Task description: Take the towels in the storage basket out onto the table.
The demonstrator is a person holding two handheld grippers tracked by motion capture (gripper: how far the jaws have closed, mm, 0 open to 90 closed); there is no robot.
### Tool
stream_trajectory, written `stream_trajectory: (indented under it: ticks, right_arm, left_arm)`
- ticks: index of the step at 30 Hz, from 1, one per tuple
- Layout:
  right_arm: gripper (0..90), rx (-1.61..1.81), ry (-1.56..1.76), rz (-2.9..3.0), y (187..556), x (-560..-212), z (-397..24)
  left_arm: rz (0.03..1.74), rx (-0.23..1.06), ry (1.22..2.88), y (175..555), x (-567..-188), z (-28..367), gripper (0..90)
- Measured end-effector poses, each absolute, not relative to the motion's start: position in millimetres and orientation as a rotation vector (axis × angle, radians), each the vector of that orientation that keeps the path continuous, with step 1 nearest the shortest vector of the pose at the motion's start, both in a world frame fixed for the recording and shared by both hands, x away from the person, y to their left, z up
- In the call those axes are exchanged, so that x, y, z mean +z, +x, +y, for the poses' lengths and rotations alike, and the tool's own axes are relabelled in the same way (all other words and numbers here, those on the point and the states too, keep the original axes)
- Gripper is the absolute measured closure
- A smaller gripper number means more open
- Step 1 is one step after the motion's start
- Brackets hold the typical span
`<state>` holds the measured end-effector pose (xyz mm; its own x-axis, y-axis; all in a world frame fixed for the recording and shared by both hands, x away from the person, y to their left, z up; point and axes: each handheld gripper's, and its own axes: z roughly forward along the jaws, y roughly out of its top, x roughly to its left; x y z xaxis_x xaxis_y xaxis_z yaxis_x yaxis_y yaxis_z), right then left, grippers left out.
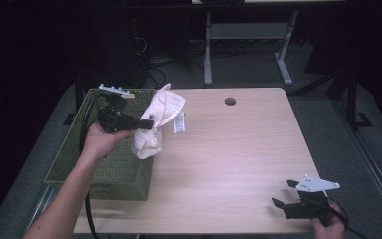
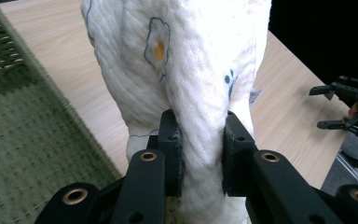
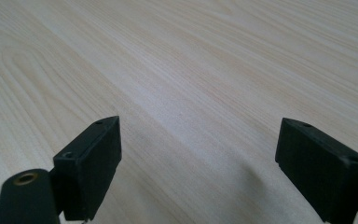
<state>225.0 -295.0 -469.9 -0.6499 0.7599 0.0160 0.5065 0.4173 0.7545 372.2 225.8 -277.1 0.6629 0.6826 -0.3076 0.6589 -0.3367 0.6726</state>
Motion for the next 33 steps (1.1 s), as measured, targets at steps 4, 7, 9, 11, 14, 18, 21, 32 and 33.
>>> stream_trajectory:
  ticks: [4, 7, 9, 11, 14, 18, 21, 32, 33]
  right_arm:
    - [14.0, 1.081, 1.092, 2.349, 225.0, -469.7, -295.3]
    - [14.0, 1.089, 1.098, 2.344, 224.6, -469.1, -295.7]
    - [14.0, 1.087, 1.096, 2.343, 224.3, -468.7, -296.1]
    - [14.0, 1.09, 1.092, 2.339, 223.8, -468.1, -296.5]
    - [14.0, 1.094, 1.092, 2.338, 222.7, -467.3, -296.6]
    - [14.0, 1.093, 1.086, 2.342, 222.4, -466.7, -296.6]
    - [14.0, 1.1, 1.093, 2.332, 221.6, -466.4, -298.3]
    - [14.0, 1.104, 1.096, 2.327, 219.7, -464.6, -300.1]
    - [14.0, 1.102, 1.086, 2.329, 219.2, -464.4, -300.7]
  left_arm:
    - [1.03, 0.023, 2.068, 374.1, -278.9, 217.5, 73.4]
    - [1.022, 0.017, 2.076, 375.8, -280.5, 211.2, 73.4]
    - [1.021, 0.012, 2.073, 376.4, -282.2, 208.0, 73.4]
    - [1.022, 0.001, 2.068, 377.9, -285.9, 203.6, 73.5]
    - [1.023, -0.016, 2.062, 380.0, -291.5, 196.8, 73.5]
    - [1.011, -0.031, 2.077, 381.8, -297.0, 185.4, 73.5]
    - [1.002, -0.052, 2.088, 384.9, -302.2, 174.2, 73.5]
    - [0.98, -0.1, 2.149, 395.9, -316.9, 137.6, 73.5]
    - [0.98, -0.105, 2.15, 397.1, -319.4, 131.6, 73.4]
